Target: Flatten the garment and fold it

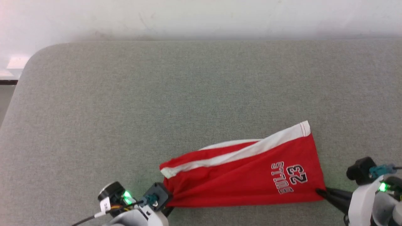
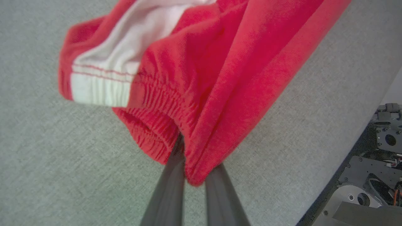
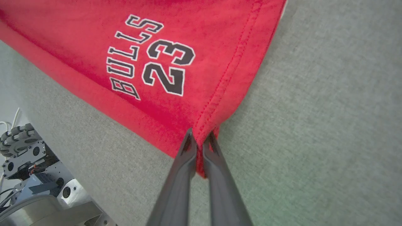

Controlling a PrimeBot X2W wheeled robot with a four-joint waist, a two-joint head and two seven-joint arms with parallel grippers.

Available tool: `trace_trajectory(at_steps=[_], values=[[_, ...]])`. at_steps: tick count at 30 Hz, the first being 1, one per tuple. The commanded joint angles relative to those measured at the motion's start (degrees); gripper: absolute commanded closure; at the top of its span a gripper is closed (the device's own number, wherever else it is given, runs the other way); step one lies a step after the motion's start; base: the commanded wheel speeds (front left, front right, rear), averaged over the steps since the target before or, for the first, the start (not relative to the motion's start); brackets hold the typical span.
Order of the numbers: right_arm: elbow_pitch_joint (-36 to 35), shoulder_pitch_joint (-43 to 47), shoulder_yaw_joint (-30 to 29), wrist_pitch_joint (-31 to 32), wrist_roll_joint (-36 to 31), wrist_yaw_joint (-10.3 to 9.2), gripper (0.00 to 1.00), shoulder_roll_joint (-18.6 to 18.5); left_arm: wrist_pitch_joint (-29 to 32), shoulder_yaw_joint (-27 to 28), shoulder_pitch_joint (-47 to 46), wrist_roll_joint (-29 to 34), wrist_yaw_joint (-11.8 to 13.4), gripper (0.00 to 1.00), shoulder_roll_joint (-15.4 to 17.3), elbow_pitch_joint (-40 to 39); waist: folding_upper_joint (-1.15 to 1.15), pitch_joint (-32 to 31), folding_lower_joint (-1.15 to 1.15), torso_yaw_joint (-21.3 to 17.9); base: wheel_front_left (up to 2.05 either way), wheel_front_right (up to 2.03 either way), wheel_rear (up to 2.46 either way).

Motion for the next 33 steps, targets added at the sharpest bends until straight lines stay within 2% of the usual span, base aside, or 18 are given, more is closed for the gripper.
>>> trace_trajectory(at_steps=[1,2,3,4,5,6,9,12,17,21,26,30,33], values=[[0.3,1.3,-0.8,-0.1,-0.1,-0.05,1.00,0.5,-0.3,-0.3,1.0,-0.1,0.5,1.00,0.0,0.8,0.00,-0.1,0.02,-0.1,0.00,0.00,0.00],[0.5,2.5,-1.4,0.1,-0.5,-0.05,1.00,1.0,-0.6,-0.4,1.4,-0.2,0.7,1.00,-0.1,1.4,0.00,-0.2,0.02,-0.1,0.00,0.00,0.00],[0.8,3.5,-2.2,0.5,-0.9,-0.05,1.00,1.5,-1.2,-0.3,1.8,-0.2,1.0,0.95,-0.3,2.0,0.00,-0.4,0.02,-0.2,0.00,0.00,0.00],[1.5,4.4,-3.0,0.8,-1.6,-0.05,0.98,1.8,-1.9,-0.3,2.0,0.0,1.4,0.19,-0.6,2.4,0.00,-0.7,0.02,-0.1,0.00,0.00,0.00],[1.8,5.0,-3.8,1.0,-2.8,-0.05,0.31,2.0,-2.9,0.0,2.1,0.2,1.9,0.00,-1.0,2.8,0.00,-1.0,0.02,0.1,0.00,0.00,0.00],[1.9,5.6,-5.0,1.1,-3.3,-0.05,0.00,2.3,-3.7,0.2,2.3,0.2,2.4,0.00,-1.4,3.0,0.00,-1.3,0.02,0.1,0.00,0.00,0.00],[-0.1,6.7,-8.5,2.5,-5.0,-0.05,0.00,1.6,-6.4,1.7,3.5,-0.1,4.9,0.00,-1.7,2.1,0.00,-2.8,0.02,0.3,0.00,0.00,0.00],[-4.3,7.8,-13.2,3.6,-6.0,-0.05,0.00,-0.6,-8.2,2.9,4.7,0.4,7.6,0.00,-0.3,-0.5,0.00,-4.0,0.02,0.7,0.00,0.00,0.00],[-11.7,9.8,-22.5,6.7,-7.2,-0.05,0.00,-4.6,-11.9,6.5,6.2,2.0,14.4,0.00,2.7,-6.6,0.00,-5.4,0.02,1.5,0.00,0.00,0.00],[-14.8,10.6,-29.6,12.8,-8.6,-0.05,0.00,-5.5,-15.8,10.4,6.8,3.2,20.4,0.00,3.9,-10.1,0.00,-5.8,0.02,1.8,0.00,0.00,0.00],[-15.4,11.1,-34.0,25.1,-10.1,-0.05,0.00,-3.2,-20.3,16.0,7.4,4.1,26.9,0.00,2.4,-11.5,0.00,-5.4,0.02,1.8,0.00,0.00,0.00],[-12.1,10.2,-35.2,32.8,-12.0,-0.05,0.00,1.5,-21.4,23.9,8.2,6.7,33.0,0.00,-1.3,-12.7,0.00,-4.5,0.02,2.0,0.00,0.00,0.00],[-8.9,9.5,-35.4,35.6,-14.7,-0.05,0.00,5.4,-21.5,29.3,10.1,10.9,35.3,0.00,-4.2,-13.6,0.00,-3.7,0.02,2.4,0.00,0.00,0.00]])
